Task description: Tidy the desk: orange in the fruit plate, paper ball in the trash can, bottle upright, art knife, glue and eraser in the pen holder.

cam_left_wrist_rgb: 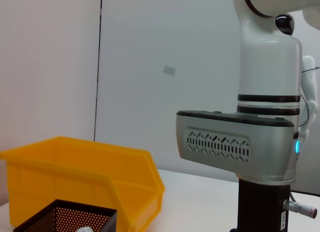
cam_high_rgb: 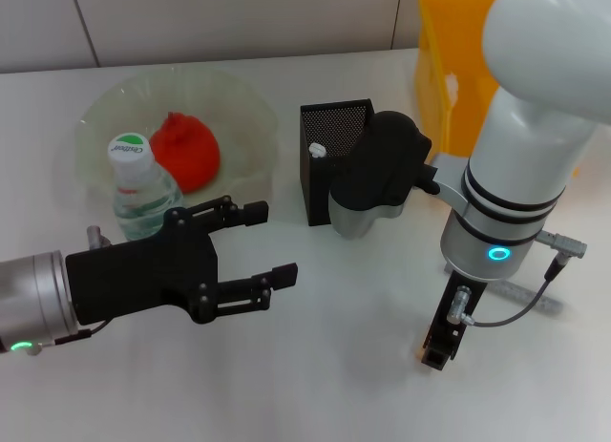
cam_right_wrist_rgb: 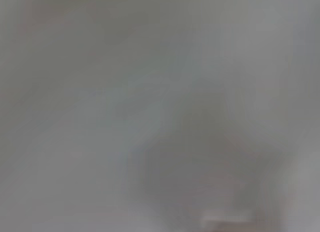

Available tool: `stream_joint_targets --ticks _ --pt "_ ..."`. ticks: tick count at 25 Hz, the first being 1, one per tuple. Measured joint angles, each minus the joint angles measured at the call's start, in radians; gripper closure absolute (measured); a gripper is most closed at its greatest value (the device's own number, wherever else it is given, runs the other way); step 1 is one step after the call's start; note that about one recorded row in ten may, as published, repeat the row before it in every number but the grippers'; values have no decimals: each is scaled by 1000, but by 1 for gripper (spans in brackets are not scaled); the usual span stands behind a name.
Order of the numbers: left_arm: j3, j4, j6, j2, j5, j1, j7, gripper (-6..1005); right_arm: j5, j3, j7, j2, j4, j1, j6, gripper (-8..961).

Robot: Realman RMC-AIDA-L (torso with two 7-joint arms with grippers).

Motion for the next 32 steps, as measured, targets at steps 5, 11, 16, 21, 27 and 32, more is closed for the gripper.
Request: stream_joint_targets --ticks 5,11,16,21,27,32 --pt "-2 0 -1 0 0 0 0 210 0 -5 0 0 1 1 4 553" --pt "-2 0 -1 0 -1 -1 0 210 -1 -2 6 0 -16 -1 10 554" --pt "-2 0 -1 0 -1 -1 2 210 -5 8 12 -5 -82 -21 4 554" --pt "-2 0 -1 0 -1 -1 2 210 -40 67 14 -6 -234 -73 -12 555" --pt "-2 -1 -1 0 -1 -1 2 210 -64 130 10 -5 -425 -156 -13 556" --pt "-2 -7 -3 -1 -1 -1 2 210 -62 168 -10 -2 -604 -258 26 556"
